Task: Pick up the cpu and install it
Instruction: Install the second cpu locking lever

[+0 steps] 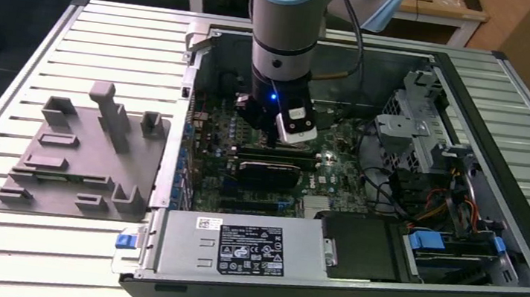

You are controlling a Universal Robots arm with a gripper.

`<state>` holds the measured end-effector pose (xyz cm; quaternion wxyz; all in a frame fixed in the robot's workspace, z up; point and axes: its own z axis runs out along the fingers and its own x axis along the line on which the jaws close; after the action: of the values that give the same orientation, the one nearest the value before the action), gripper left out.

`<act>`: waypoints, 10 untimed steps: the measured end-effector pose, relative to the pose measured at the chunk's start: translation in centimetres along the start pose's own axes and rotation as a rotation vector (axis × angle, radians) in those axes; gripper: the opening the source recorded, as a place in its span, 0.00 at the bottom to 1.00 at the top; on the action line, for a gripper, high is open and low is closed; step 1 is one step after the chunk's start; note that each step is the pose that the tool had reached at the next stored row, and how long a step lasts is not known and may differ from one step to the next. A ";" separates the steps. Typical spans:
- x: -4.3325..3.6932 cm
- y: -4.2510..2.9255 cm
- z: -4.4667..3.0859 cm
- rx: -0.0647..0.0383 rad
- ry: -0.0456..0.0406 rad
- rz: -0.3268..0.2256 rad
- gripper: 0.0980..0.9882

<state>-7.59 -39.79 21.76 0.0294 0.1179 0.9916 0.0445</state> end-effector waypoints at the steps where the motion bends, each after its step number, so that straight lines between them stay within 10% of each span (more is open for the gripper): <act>1: -0.01 0.00 -0.01 0.000 0.0001 0.000 0.01; 10: -0.03 -0.16 0.23 -0.001 0.0002 -0.001 0.01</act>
<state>-7.59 -39.94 21.51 0.0294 0.1174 0.9916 0.0448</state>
